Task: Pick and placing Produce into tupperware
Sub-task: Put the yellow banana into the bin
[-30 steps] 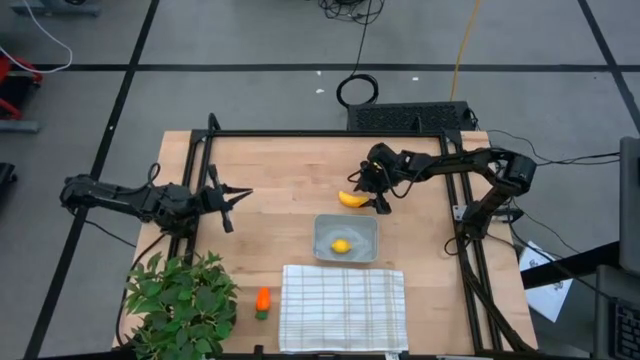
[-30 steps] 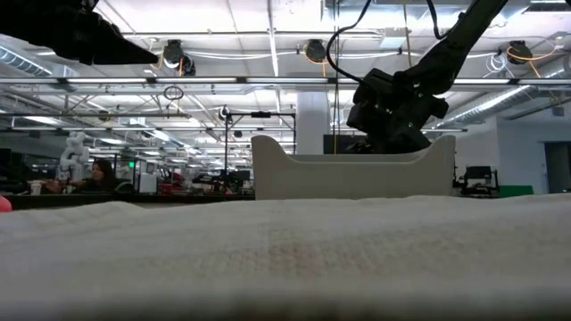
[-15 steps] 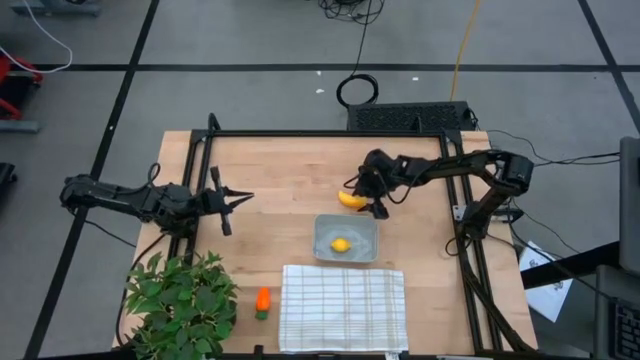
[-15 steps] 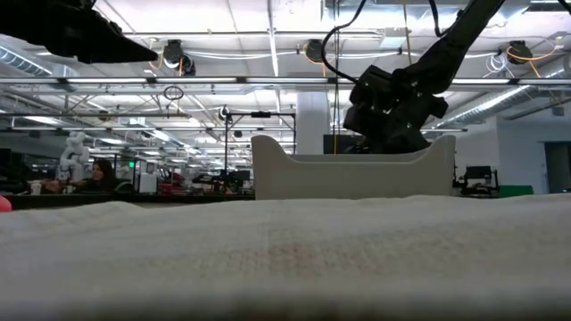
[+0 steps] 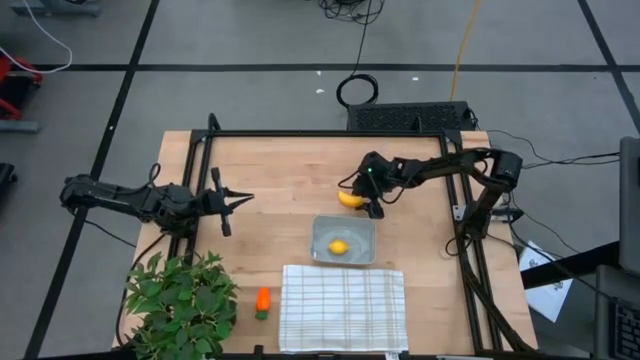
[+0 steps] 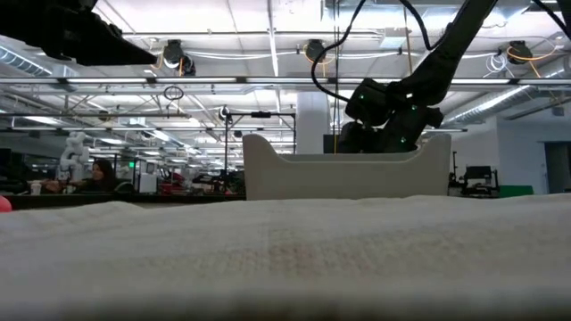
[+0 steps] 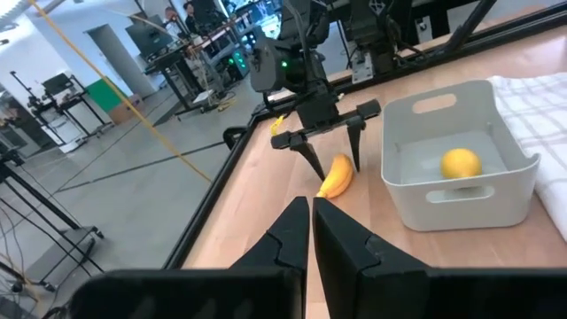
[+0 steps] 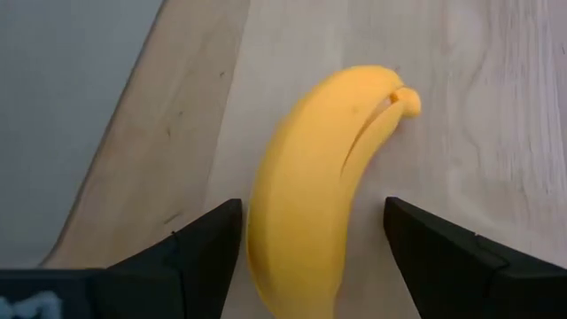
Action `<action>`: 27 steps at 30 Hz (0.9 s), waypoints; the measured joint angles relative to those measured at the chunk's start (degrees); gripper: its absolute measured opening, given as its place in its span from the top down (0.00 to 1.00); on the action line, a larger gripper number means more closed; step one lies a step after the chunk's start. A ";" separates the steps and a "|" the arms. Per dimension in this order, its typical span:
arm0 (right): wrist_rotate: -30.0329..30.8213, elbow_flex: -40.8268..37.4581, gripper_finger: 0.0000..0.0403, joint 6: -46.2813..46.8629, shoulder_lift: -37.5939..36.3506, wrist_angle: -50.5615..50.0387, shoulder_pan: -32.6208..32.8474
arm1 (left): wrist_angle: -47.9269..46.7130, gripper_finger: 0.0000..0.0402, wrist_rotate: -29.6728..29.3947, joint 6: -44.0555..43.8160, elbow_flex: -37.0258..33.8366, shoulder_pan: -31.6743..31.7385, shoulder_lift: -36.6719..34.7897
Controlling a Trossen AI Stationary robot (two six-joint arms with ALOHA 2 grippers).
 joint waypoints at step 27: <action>0.56 -0.13 0.62 -1.73 -2.22 1.38 -2.18 | 0.09 0.94 0.03 -0.97 0.00 0.00 0.02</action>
